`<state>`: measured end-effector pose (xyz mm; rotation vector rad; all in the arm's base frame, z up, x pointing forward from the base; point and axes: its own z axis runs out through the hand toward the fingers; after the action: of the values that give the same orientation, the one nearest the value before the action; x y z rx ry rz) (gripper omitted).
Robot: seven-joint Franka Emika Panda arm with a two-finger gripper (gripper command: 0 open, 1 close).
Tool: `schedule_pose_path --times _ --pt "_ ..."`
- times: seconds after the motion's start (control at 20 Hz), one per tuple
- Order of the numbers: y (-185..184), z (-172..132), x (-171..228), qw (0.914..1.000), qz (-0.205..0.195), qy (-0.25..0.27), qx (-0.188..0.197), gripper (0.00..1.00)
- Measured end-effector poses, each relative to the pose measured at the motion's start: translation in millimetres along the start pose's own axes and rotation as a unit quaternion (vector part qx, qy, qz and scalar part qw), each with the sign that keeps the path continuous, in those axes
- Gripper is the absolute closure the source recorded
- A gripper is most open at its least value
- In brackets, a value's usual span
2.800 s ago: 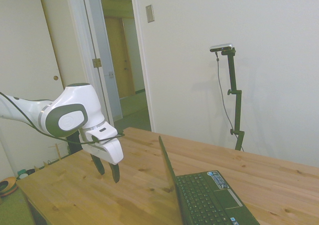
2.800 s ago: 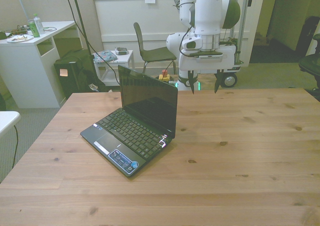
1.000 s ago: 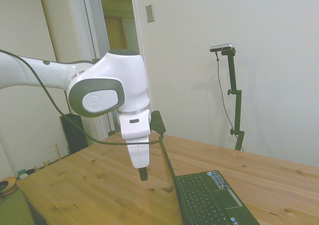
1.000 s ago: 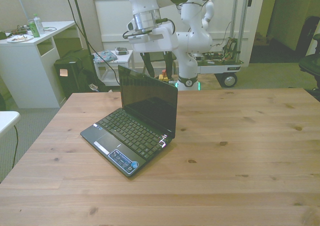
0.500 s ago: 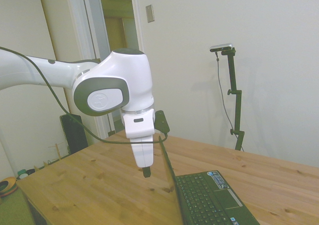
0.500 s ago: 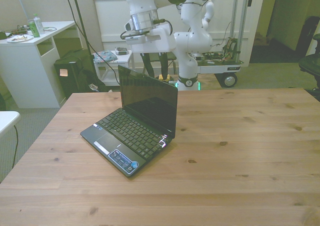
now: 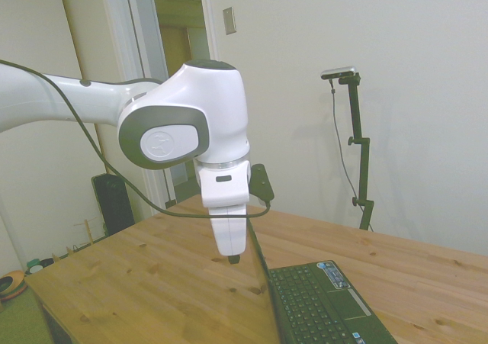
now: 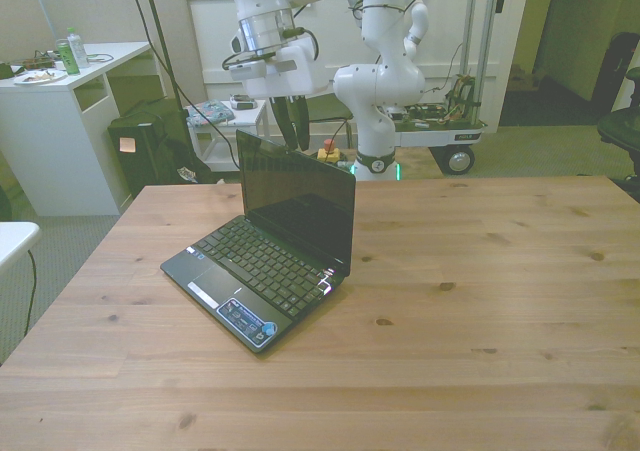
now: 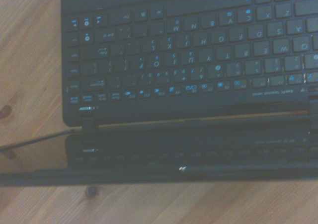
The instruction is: Close the laptop
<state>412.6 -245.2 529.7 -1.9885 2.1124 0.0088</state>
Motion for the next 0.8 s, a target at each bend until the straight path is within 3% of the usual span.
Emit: schedule_pose_path --times 0.45,0.8 --pt "-3.5 -24.7 48.8 0.9996 0.024 -0.017 0.004 1.0" --pt "-9.3 -21.8 92.0 0.9985 0.045 -0.033 -0.001 1.0"
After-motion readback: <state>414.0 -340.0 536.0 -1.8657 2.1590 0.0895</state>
